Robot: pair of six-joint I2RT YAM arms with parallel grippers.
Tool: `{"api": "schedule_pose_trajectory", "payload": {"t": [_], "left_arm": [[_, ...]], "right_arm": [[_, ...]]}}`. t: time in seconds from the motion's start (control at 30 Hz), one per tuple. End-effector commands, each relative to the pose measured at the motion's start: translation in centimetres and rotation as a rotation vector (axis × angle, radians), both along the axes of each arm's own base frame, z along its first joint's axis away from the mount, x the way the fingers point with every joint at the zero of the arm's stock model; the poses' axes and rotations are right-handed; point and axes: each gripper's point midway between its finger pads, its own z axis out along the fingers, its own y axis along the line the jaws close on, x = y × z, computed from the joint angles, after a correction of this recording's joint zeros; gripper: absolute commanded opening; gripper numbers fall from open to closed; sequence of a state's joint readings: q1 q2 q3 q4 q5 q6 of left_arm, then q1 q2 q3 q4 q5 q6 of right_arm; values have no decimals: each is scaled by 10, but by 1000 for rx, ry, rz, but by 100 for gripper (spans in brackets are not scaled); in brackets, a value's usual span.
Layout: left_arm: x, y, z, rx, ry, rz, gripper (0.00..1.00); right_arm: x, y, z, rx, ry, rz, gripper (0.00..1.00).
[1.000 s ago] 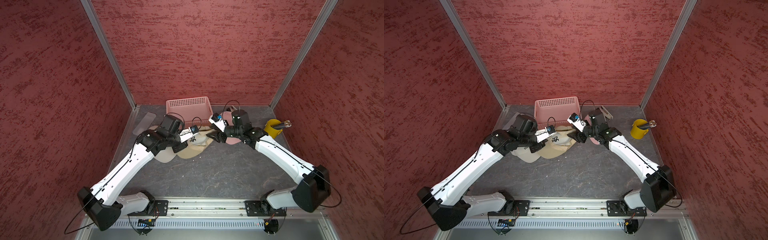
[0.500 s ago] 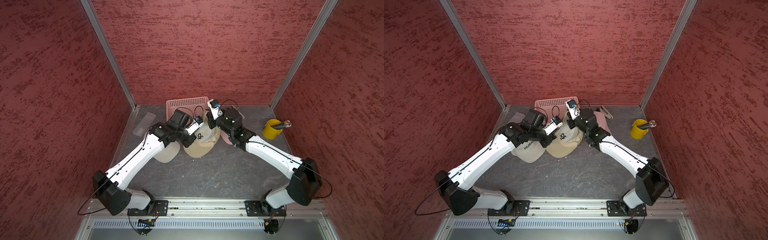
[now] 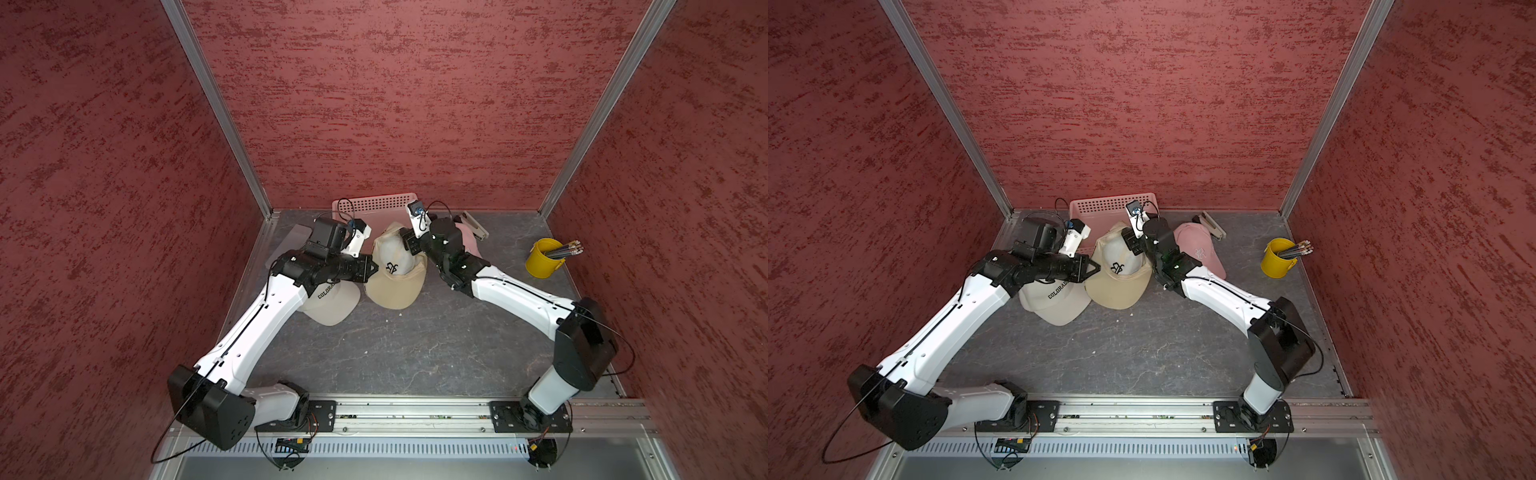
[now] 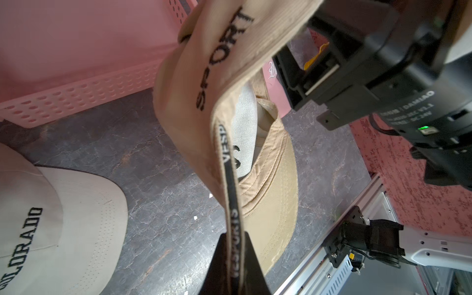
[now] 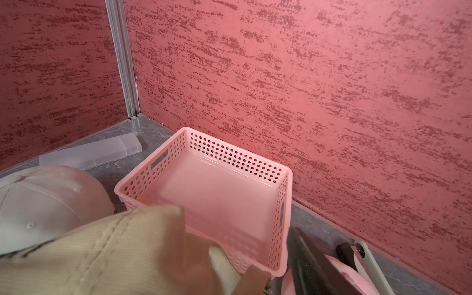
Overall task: Turn the baseball cap inside out
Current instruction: Turn over the baseball cap.
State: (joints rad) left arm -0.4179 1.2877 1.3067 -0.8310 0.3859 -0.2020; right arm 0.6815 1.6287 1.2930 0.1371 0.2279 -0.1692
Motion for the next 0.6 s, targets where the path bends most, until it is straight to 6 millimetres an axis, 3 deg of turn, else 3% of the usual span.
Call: {"api": "schedule_pose_trajectory", "payload": {"t": [0.0, 0.1, 0.17, 0.2, 0.3, 0.37, 0.43, 0.5, 0.57], "left_arm": [[2, 2, -2, 19, 32, 8, 0], [4, 0, -6, 20, 51, -7, 0], [5, -2, -7, 13, 57, -14, 0], [6, -3, -7, 12, 57, -15, 0], [11, -1, -5, 19, 38, -1, 0], [14, -2, -3, 18, 22, -8, 0], [15, -4, 0, 26, 14, -18, 0], [16, -4, 2, 44, 10, -23, 0], [14, -8, 6, 62, 4, -48, 0]], "right_arm": [[-25, -9, 25, 8, 63, 64, 77], [-45, -15, 24, -10, 126, 107, 82], [-51, -20, 13, -39, 168, 103, 82], [-58, -28, 21, -34, 155, 95, 82], [-68, -39, 14, -45, 169, 82, 79], [-77, -32, -3, -38, 228, 150, 70], [-83, -16, -21, -5, 296, 226, 49], [-84, 0, -37, 31, 347, 285, 37], [-75, 10, -55, 42, 382, 289, 31]]}}
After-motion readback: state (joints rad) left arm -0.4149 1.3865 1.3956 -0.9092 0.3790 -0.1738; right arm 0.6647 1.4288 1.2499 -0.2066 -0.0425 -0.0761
